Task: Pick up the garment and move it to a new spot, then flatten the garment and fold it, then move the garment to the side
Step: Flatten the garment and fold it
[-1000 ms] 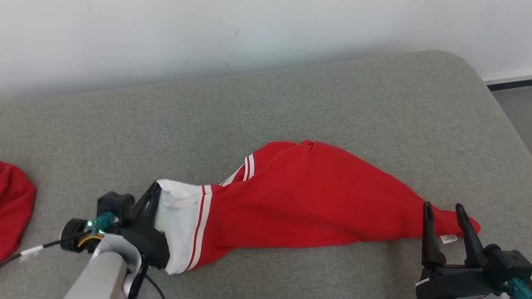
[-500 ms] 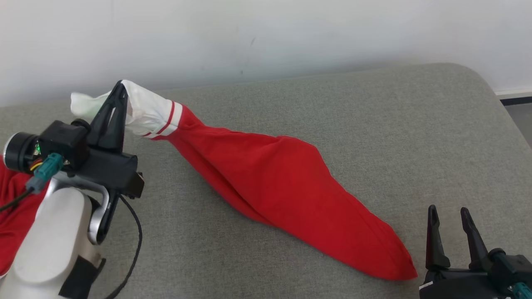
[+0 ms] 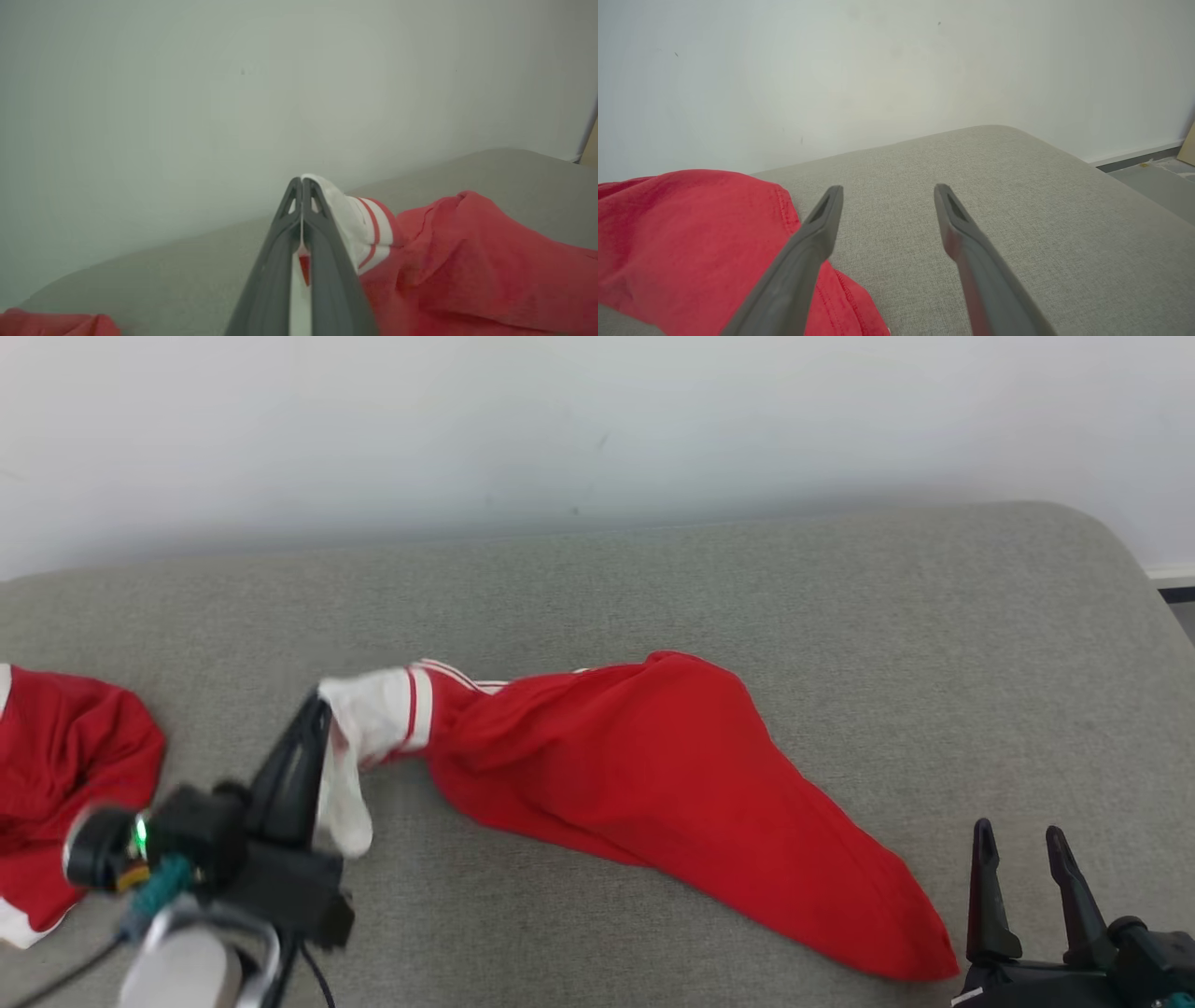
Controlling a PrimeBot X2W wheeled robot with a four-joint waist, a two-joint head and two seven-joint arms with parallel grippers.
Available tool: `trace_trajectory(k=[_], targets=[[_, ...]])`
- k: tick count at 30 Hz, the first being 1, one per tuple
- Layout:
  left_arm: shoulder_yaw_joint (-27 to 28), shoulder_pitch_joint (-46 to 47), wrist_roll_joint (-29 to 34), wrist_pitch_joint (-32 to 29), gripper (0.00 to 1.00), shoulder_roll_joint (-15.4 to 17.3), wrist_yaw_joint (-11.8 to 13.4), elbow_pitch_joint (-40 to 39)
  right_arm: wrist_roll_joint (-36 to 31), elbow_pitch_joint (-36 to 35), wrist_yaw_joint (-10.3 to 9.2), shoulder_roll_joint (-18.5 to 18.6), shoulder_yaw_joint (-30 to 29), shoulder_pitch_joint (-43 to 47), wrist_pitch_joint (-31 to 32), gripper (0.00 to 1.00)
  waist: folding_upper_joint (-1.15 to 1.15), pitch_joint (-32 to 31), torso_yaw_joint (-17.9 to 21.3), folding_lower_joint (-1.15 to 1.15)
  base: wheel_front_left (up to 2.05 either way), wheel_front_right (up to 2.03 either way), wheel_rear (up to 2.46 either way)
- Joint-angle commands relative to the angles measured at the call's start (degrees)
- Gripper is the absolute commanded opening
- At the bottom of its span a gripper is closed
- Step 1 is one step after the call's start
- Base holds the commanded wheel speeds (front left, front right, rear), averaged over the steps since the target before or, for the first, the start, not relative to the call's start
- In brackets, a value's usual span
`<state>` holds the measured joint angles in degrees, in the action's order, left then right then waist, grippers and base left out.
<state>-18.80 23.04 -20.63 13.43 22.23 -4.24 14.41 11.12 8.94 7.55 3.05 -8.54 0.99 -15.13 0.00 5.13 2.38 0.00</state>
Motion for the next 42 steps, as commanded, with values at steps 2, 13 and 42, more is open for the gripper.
trace_trajectory(k=[2,13,42], targets=[[-0.6,-6.3,-1.3,-0.2,0.0,-0.7,1.2,-2.3,0.6,-0.1,-0.13,-0.2,-0.2,0.5,0.0,1.0,0.0,0.0,-1.3,0.0,0.0,0.0,0.0],[-6.4,-19.6,-3.4,0.9,0.0,-6.6,0.6,2.4,0.1,0.0,-0.13,0.5,-0.3,0.7,0.0,1.0,0.0,0.0,-3.8,0.0,0.0,0.0,0.0],[16.6,-23.7,8.2,1.8,1.0,-15.6,-0.9,-9.1,0.4,-0.2,-0.13,1.0,0.2,0.6,0.0,1.0,0.0,-0.3,-5.2,0.0,0.0,0.0,0.0]])
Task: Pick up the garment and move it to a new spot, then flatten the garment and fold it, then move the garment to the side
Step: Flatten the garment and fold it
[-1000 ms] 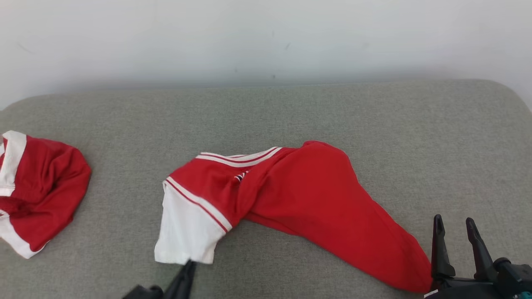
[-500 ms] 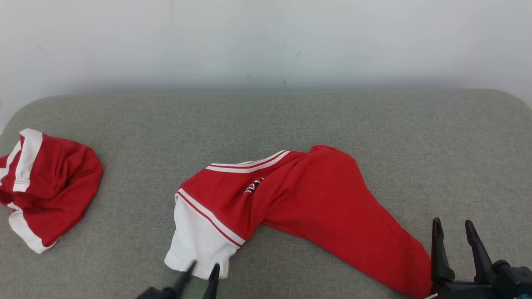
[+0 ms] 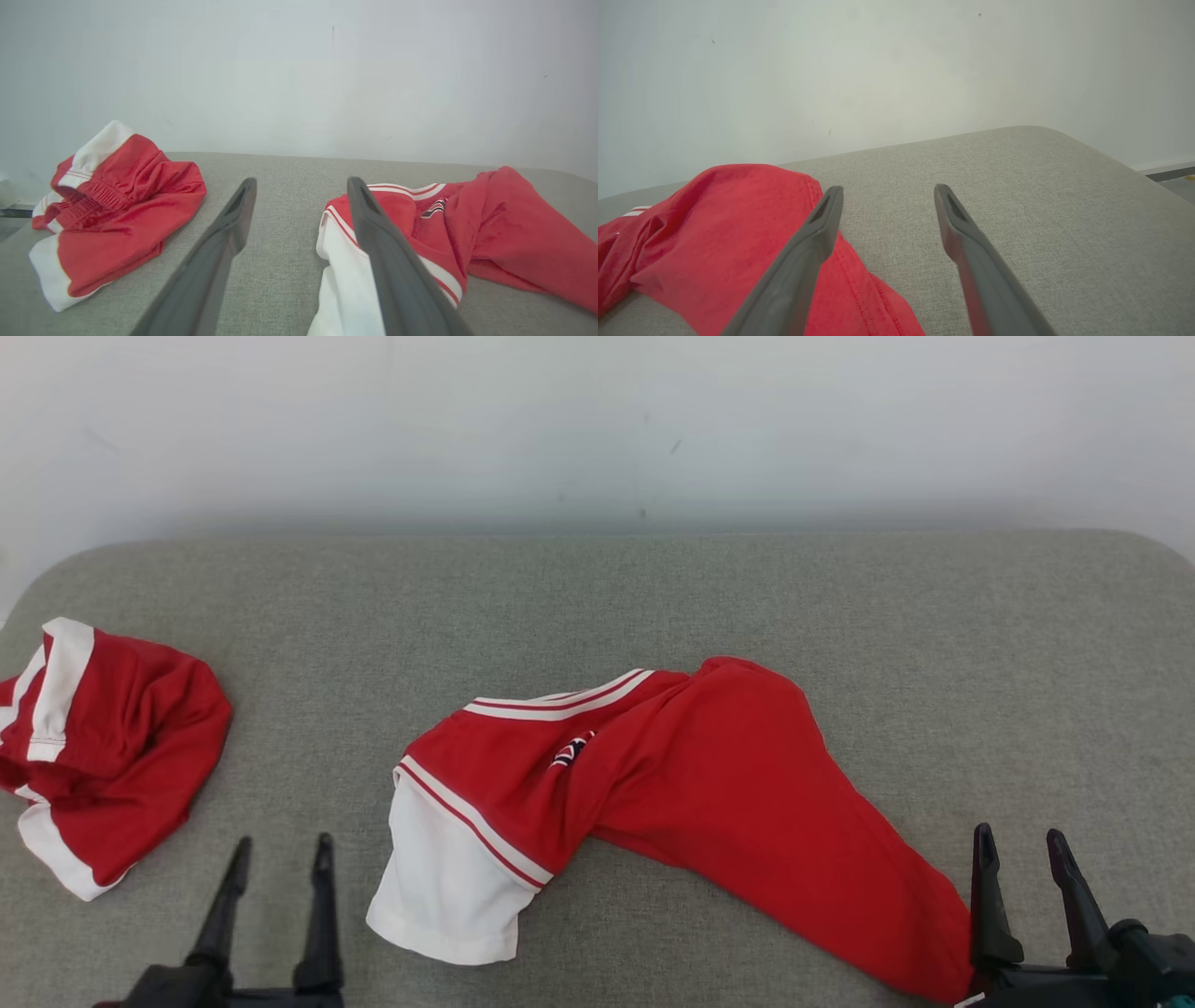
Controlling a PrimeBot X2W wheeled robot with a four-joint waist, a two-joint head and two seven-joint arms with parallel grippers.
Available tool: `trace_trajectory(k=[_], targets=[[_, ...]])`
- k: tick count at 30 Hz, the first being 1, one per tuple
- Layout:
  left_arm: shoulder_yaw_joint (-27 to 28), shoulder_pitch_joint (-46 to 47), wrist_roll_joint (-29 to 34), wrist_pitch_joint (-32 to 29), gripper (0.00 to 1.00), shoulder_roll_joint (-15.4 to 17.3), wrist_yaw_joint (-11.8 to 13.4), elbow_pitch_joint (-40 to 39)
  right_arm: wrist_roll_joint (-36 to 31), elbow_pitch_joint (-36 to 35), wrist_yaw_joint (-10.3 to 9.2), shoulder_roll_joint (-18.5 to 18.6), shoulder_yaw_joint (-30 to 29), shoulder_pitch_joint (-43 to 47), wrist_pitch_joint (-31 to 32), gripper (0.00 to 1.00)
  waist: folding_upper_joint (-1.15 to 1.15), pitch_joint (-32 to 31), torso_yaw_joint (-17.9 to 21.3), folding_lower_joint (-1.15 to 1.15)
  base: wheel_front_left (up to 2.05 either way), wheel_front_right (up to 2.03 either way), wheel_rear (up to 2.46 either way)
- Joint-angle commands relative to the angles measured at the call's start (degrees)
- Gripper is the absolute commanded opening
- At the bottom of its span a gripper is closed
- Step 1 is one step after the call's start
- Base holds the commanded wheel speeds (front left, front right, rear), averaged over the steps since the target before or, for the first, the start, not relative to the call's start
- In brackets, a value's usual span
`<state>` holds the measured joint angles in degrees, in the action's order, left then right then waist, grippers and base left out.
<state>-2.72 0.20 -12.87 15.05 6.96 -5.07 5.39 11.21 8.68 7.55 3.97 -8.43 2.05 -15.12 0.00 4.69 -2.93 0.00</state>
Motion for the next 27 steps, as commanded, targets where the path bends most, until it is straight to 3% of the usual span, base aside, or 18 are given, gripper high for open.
trace_trajectory(k=[1,8,16,22,27], targets=[[1.8,-1.3,0.9,0.2,1.0,-1.0,0.0,-0.5,0.3,0.1,-0.13,0.0,0.2,-0.6,-0.1,1.0,0.0,0.2,0.2,0.0,0.0,0.0,0.0],[6.8,-2.7,2.0,0.2,1.0,-3.6,-1.1,-0.1,0.5,0.7,-0.13,0.0,0.5,-1.1,-0.1,1.0,0.0,0.8,0.4,0.0,0.0,0.0,0.0],[7.8,-1.5,2.5,0.2,1.0,-4.1,-1.9,1.0,0.6,2.3,-0.13,0.9,2.7,-3.3,0.0,1.0,0.0,1.3,-0.6,0.0,0.0,0.0,0.0],[6.2,-0.6,0.7,0.2,1.0,-4.1,-2.2,1.7,1.1,5.9,-0.13,2.9,9.3,-10.5,0.0,1.0,0.0,1.9,-1.9,0.0,0.0,0.0,0.0],[4.8,0.4,-0.1,0.2,1.0,-4.1,-2.1,2.6,1.3,13.2,-0.13,5.0,16.2,-19.2,0.0,1.0,0.0,2.8,-3.5,0.0,0.0,0.0,0.0]])
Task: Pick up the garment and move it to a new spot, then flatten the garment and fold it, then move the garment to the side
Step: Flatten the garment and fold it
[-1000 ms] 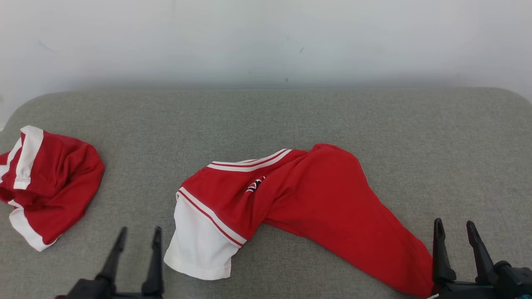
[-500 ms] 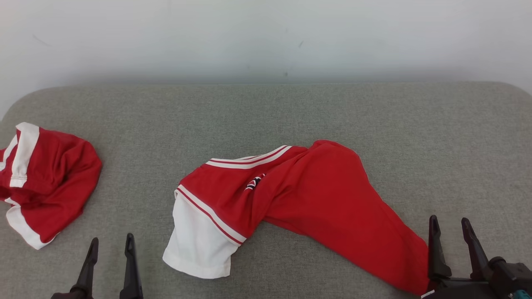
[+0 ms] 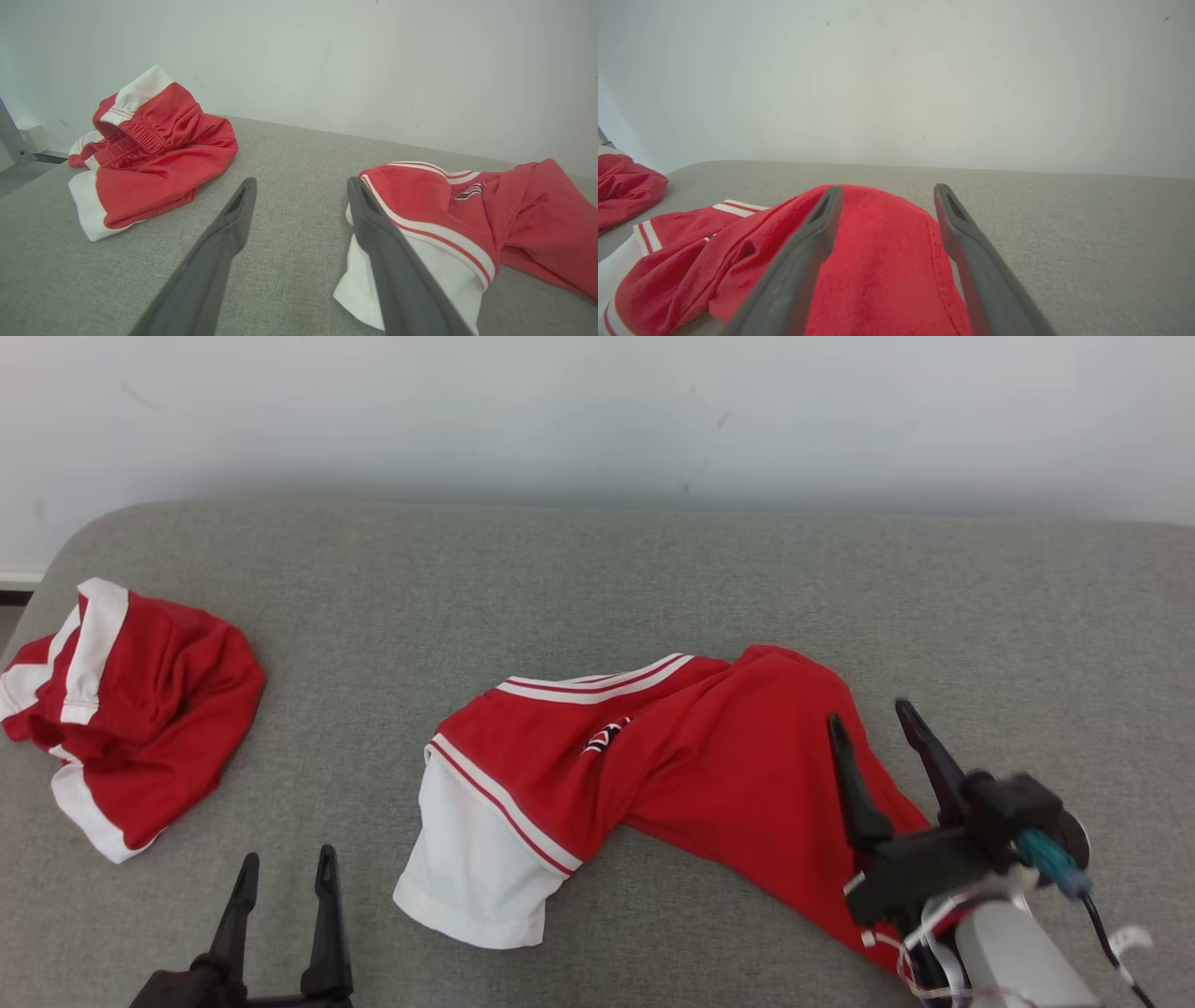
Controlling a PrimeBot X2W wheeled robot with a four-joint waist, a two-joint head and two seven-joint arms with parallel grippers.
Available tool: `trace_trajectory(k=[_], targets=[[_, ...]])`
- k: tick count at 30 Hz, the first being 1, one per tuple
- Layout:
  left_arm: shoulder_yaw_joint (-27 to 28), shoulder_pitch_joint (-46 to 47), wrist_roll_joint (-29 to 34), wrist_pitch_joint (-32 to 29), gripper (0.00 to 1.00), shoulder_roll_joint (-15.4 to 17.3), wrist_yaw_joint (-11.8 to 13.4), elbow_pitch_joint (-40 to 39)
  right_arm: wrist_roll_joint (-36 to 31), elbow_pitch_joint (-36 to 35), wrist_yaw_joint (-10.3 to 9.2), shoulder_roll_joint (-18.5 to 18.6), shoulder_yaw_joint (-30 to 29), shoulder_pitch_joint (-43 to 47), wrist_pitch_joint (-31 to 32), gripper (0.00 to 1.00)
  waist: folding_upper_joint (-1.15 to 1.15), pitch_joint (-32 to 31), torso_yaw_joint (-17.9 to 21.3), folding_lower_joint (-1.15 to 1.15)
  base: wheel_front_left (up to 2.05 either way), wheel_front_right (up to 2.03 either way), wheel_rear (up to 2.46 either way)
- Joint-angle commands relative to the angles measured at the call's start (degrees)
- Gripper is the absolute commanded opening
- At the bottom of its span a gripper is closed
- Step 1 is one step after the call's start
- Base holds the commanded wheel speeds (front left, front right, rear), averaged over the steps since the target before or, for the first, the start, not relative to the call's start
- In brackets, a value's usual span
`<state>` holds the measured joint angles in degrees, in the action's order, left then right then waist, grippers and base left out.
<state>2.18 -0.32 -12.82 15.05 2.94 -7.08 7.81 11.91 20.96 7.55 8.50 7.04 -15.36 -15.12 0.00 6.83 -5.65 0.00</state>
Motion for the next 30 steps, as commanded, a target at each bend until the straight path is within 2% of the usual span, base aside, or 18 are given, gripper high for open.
trace_trajectory(k=[1,4,5,6,7,11,19,20,21,22,26,30], targets=[[-0.4,1.0,-0.3,0.2,1.0,-0.1,-0.1,0.4,0.8,2.9,-0.13,0.8,1.9,-3.9,0.0,1.0,0.0,0.9,-1.2,0.0,0.0,0.0,0.0],[-1.4,1.7,-0.8,0.2,1.0,-0.1,0.3,0.8,0.5,8.7,-0.13,1.7,5.4,-9.5,0.0,1.0,0.0,1.5,-2.3,0.0,0.0,0.0,0.0],[-1.4,1.7,-0.8,0.2,1.0,-0.1,0.3,0.8,0.5,8.7,-0.13,1.7,5.4,-9.5,0.0,1.0,0.0,1.5,-2.3,0.0,0.0,0.0,0.0],[-2.0,1.9,-1.2,0.2,1.0,-0.1,0.4,1.0,0.2,13.3,-0.13,2.6,8.0,-12.7,0.0,1.0,0.0,1.8,-3.2,0.0,0.0,0.0,0.0],[-2.0,1.9,-1.2,0.2,1.0,-0.1,0.4,1.0,0.2,13.3,-0.13,2.6,8.0,-12.7,0.0,1.0,0.0,1.8,-3.2,0.0,0.0,0.0,0.0],[-3.3,2.2,-1.5,0.2,1.0,-0.1,0.7,1.4,0.9,22.6,-0.14,3.8,12.7,-19.0,0.3,1.0,0.0,2.0,-4.9,0.0,0.0,0.0,0.0],[-4.7,2.1,-2.2,0.2,1.0,-0.1,1.0,1.8,3.8,35.7,-0.14,4.9,19.3,-25.9,1.8,1.0,0.0,1.7,-7.3,0.0,0.0,0.0,0.0],[-4.9,2.1,-2.2,0.2,1.0,-0.1,1.0,1.9,4.4,36.8,-0.14,4.7,20.0,-26.5,2.0,0.42,0.0,1.6,-7.5,0.0,0.0,0.0,0.0],[-5.0,2.1,-2.2,0.2,1.0,-0.1,1.0,1.9,4.7,37.9,-0.14,4.8,20.5,-27.2,2.3,0.11,0.0,1.5,-7.7,0.0,0.0,0.0,0.0],[-5.1,2.1,-2.3,0.2,1.0,-0.1,1.1,2.0,5.0,39.1,-0.14,4.7,21.2,-27.7,3.0,0.0,0.0,1.5,-7.9,0.0,0.0,0.0,0.0],[-5.4,1.9,-2.7,0.2,1.0,-0.1,1.3,2.2,7.3,42.2,-0.14,5.5,23.0,-30.0,2.2,0.0,0.0,1.0,-8.2,0.0,0.0,0.0,0.0],[-4.7,1.1,-2.8,0.2,1.0,-0.1,1.4,2.2,8.0,42.0,-0.14,6.2,23.3,-31.5,0.6,0.0,0.0,0.6,-7.6,0.0,0.0,0.0,0.0]])
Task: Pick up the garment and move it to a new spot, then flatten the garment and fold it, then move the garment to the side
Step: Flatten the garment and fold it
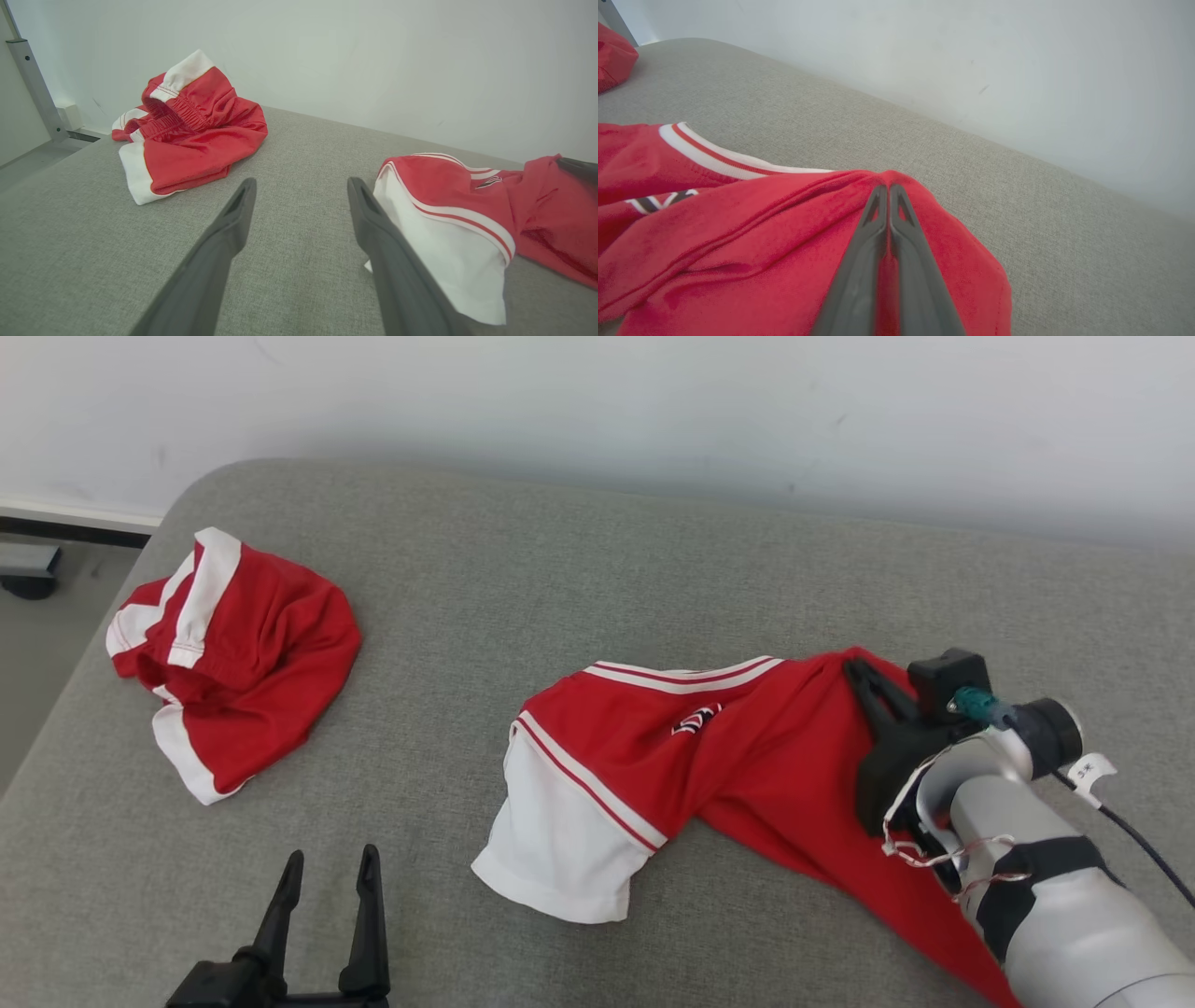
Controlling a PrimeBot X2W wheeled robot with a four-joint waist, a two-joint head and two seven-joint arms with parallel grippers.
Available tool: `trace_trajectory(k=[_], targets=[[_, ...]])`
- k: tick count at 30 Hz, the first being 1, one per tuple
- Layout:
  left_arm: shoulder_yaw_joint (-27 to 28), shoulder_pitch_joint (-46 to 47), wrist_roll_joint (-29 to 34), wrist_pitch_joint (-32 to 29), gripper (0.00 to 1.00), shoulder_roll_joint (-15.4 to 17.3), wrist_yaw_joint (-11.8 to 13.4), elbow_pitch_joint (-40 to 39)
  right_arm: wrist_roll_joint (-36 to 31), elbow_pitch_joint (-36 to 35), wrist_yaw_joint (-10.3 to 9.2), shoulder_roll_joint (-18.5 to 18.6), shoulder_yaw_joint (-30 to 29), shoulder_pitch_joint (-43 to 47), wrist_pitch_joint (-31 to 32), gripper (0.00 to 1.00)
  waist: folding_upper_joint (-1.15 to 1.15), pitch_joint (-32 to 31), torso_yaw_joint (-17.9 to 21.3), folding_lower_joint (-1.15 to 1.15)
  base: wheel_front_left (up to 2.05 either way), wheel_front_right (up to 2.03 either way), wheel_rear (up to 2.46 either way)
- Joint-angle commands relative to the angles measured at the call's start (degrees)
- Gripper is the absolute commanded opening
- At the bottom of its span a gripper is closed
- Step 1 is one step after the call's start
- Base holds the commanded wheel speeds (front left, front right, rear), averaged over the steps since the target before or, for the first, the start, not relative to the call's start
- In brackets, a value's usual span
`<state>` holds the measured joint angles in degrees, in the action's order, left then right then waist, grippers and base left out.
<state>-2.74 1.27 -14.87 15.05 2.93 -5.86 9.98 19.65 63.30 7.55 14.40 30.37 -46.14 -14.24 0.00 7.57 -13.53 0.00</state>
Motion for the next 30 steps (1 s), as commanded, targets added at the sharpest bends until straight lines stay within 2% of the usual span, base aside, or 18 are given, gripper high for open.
trace_trajectory(k=[1,3,5,13,20,25,29,30], targets=[[0.4,-0.7,-0.7,0.2,1.0,-0.1,0.2,0.0,0.2,-1.0,-0.14,0.7,-0.5,-1.3,-0.7,0.0,0.0,-0.2,0.6,0.0,0.0,0.0,0.0],[0.7,-1.0,-0.8,0.2,1.0,-0.1,0.3,-0.2,-0.4,-3.3,-0.14,1.1,-1.5,-1.1,-1.0,0.0,0.0,-0.3,1.3,0.0,0.0,0.0,0.0],[0.8,-1.3,-0.9,0.2,1.0,-0.1,0.2,-0.3,-1.7,-9.0,-0.14,2.3,-3.5,0.4,-1.0,0.0,0.0,-0.4,2.1,0.0,0.0,0.0,0.0],[1.0,-1.6,-1.3,0.2,1.0,-0.1,0.5,0.3,-10.1,-35.6,-0.14,3.9,-12.5,19.5,-0.9,0.0,0.0,-0.8,5.6,0.0,0.0,0.0,0.0],[1.3,-1.7,-1.4,0.2,1.0,-0.1,0.4,0.7,-14.0,-52.7,-0.14,0.4,-18.4,37.7,-0.9,0.0,0.0,-0.4,8.3,0.0,0.0,0.0,0.0],[1.5,-1.7,-1.5,0.2,1.0,-0.1,0.3,1.2,-15.0,-55.7,-0.14,-2.9,-18.4,45.1,-0.9,0.0,0.0,-0.4,9.4,0.0,0.0,0.0,0.0],[1.3,-1.3,-1.6,0.2,1.0,-0.1,0.2,1.6,-14.1,-52.2,-0.14,-5.0,-17.6,48.1,-0.9,0.0,0.0,-0.3,10.2,0.0,0.0,0.0,0.0],[1.3,-1.3,-1.6,0.2,1.0,-0.1,0.1,1.8,-13.8,-51.9,-0.14,-5.5,-17.7,48.1,-0.9,0.4,0.0,-0.3,10.4,0.0,0.0,0.0,0.0]])
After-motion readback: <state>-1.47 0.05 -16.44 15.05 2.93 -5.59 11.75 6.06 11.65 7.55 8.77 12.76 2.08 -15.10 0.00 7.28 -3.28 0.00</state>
